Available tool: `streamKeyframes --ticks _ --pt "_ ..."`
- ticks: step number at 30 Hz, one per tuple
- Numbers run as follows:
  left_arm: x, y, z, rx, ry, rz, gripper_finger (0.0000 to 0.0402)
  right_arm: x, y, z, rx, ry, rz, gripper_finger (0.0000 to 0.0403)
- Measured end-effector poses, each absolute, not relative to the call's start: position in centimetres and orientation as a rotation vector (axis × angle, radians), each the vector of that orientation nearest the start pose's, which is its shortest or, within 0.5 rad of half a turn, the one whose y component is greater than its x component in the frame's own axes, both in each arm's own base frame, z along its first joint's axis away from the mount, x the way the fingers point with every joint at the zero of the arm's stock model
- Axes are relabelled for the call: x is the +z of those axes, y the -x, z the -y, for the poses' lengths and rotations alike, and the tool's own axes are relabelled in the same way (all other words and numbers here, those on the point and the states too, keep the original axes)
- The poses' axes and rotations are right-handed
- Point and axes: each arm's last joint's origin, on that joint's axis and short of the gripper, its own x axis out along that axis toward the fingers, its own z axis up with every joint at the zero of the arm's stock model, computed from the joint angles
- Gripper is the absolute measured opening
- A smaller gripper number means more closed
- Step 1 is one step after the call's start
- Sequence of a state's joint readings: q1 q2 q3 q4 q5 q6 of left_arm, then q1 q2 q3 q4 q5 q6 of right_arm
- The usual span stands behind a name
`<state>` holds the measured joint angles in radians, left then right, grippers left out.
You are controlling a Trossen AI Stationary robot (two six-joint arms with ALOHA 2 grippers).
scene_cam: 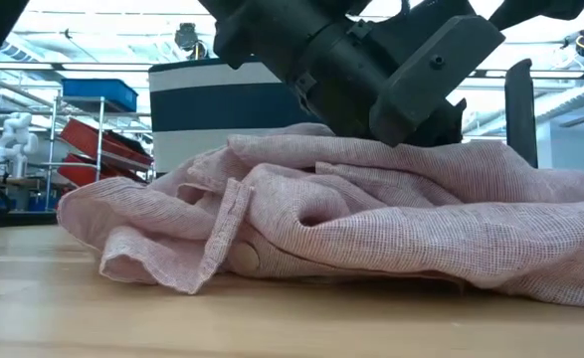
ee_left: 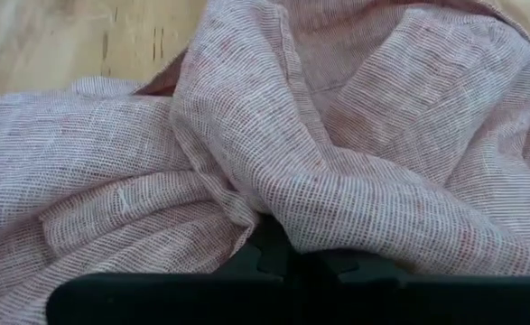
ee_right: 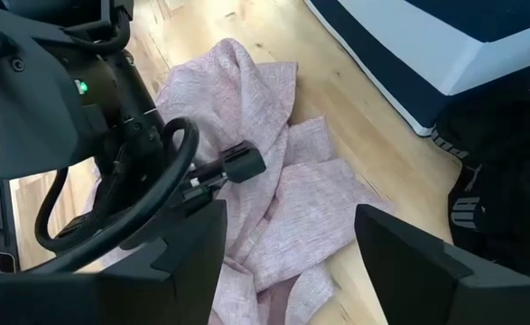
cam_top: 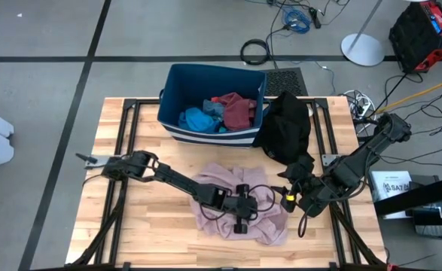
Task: Sort clothes
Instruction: Put the pink polo shirt into the blue laundry organizer
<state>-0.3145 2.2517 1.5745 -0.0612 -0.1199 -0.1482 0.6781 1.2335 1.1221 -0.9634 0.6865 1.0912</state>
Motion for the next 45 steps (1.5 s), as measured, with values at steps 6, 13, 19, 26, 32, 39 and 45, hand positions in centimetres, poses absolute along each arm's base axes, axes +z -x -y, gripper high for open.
streamKeyframes --ticks 6,13,19,26,32,39,45 --pt "13.7 -46.3 14.7 -0.147 -0.017 -0.735 0.0017 30.6 -18.7 -12.7 -0.433 -0.349 -0.698 0.0233" --pt "13.9 -45.8 15.7 -0.186 -0.087 -0.736 0.0085 30.6 -18.7 -12.7 -0.431 -0.342 -0.698 0.0233" --pt "16.1 -44.9 15.4 -0.144 -0.036 -0.778 0.0165 30.6 -18.7 -12.7 -0.430 -0.341 -0.699 0.0233" --pt "21.7 -43.3 15.1 -0.114 -0.073 -0.697 0.0198 30.6 -18.8 -12.7 -0.434 -0.320 -0.692 0.0233" --pt "26.4 -41.0 15.0 -0.027 -0.188 -0.630 0.0198 30.6 -18.8 -12.6 -0.446 -0.334 -0.681 0.0233" --pt "30.5 -37.1 15.1 0.060 -0.266 -0.637 0.0199 30.0 -20.6 -13.1 -0.459 -0.430 -0.644 0.0233" --pt "31.3 -33.4 14.5 0.172 -0.347 -0.711 0.0199 27.9 -24.3 -13.7 -0.328 -0.414 -0.763 0.0235"
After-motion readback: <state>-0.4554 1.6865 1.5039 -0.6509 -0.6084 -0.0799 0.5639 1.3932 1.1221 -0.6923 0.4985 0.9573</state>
